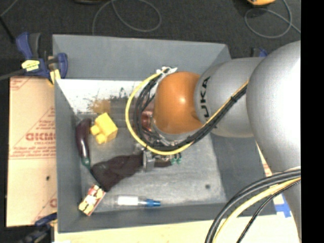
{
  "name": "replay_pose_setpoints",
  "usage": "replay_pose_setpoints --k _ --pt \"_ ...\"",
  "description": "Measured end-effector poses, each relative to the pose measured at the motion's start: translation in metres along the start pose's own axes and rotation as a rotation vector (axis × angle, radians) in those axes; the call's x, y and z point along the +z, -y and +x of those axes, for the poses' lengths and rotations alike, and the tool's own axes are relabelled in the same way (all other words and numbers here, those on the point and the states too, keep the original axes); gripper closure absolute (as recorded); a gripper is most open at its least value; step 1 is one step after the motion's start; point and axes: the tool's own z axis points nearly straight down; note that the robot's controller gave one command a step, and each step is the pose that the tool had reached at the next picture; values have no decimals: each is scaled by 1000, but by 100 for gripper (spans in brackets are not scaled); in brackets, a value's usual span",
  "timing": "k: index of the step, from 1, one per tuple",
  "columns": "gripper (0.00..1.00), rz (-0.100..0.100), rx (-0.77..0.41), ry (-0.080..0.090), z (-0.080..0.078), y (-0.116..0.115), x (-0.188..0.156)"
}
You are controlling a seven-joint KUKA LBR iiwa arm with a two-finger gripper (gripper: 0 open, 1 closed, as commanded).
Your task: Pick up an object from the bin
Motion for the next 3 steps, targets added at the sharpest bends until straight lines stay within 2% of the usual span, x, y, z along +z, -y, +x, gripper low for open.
replay_pose_setpoints --k 1,3 --pt "100 0 0 -4 1 0 -9" --pt "100 1 1 7 -2 1 -26"
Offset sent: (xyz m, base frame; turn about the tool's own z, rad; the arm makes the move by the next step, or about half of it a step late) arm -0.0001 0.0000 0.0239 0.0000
